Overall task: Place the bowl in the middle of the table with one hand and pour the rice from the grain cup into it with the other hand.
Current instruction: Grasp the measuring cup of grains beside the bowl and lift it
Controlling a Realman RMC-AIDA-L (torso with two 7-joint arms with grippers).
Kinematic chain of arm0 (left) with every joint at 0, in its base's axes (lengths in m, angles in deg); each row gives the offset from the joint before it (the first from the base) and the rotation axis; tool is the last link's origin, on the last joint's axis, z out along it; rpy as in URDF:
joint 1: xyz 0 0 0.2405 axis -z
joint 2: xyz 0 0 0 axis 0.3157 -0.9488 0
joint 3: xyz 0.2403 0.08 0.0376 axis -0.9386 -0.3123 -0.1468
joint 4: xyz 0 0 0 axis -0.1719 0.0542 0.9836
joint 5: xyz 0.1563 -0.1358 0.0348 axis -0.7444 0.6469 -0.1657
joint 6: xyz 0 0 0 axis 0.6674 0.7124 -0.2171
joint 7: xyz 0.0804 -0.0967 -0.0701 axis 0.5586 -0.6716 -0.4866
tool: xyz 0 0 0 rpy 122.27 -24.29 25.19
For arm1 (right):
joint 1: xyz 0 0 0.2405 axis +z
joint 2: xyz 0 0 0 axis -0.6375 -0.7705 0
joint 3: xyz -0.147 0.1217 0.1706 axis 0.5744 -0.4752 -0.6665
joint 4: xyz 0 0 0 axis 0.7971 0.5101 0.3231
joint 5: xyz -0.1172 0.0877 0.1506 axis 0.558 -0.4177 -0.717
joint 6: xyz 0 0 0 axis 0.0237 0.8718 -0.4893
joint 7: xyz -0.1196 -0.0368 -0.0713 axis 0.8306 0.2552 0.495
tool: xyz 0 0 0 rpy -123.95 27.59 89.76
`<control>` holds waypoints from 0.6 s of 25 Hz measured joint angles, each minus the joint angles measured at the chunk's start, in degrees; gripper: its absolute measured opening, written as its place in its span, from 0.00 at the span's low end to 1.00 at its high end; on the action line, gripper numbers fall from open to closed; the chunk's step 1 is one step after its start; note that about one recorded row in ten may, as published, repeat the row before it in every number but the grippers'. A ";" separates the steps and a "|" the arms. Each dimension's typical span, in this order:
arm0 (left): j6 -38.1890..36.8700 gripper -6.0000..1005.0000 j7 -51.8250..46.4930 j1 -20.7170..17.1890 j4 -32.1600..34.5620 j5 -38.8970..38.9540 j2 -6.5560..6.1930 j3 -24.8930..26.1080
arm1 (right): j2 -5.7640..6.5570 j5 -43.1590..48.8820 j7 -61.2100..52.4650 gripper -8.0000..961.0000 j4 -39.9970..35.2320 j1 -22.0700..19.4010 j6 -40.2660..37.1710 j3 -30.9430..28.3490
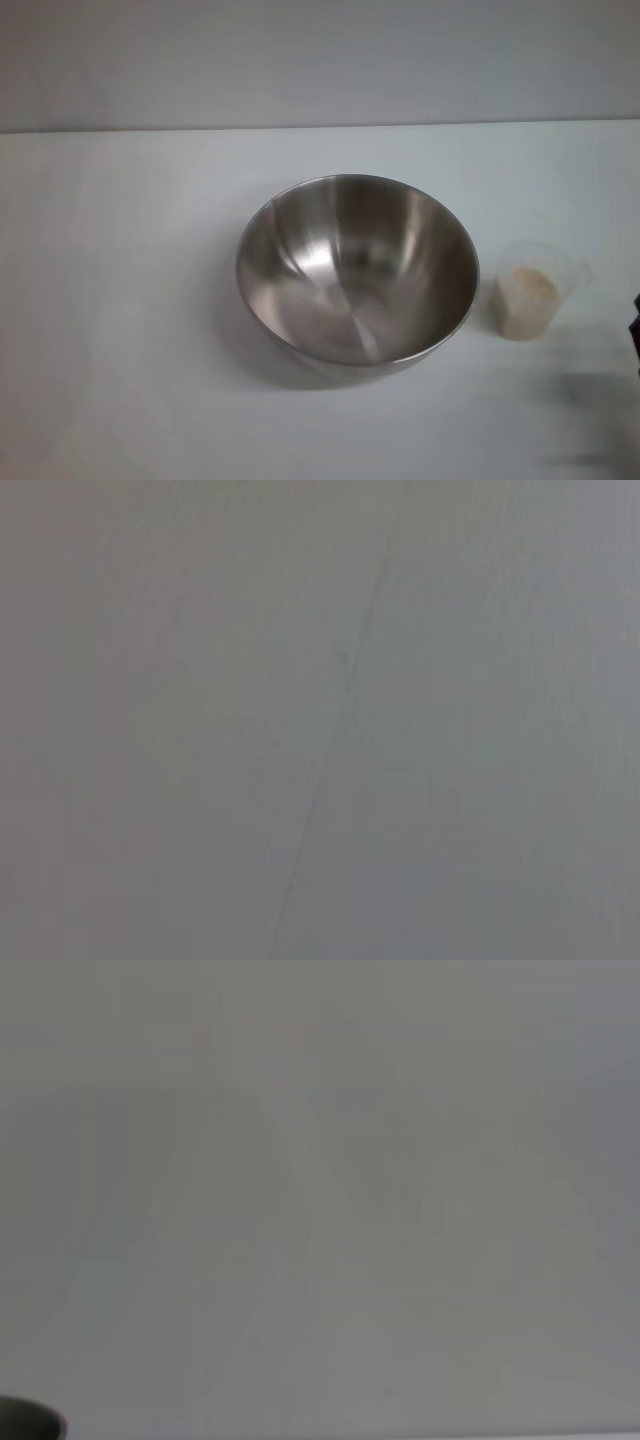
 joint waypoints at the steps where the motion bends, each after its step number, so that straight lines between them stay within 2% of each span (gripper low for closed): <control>1: 0.00 0.76 0.00 0.07 0.05 0.00 0.02 0.10 | -0.03 0.00 0.00 0.55 -0.18 0.32 0.65 0.00; 7: -0.07 0.76 0.00 0.29 0.08 0.00 0.07 0.20 | 0.00 0.05 0.01 0.55 -0.48 1.92 4.17 0.00; 15: -0.10 0.76 -0.03 0.75 -0.10 0.00 -0.03 0.30 | -0.03 0.08 0.01 0.55 -0.54 2.45 5.02 0.00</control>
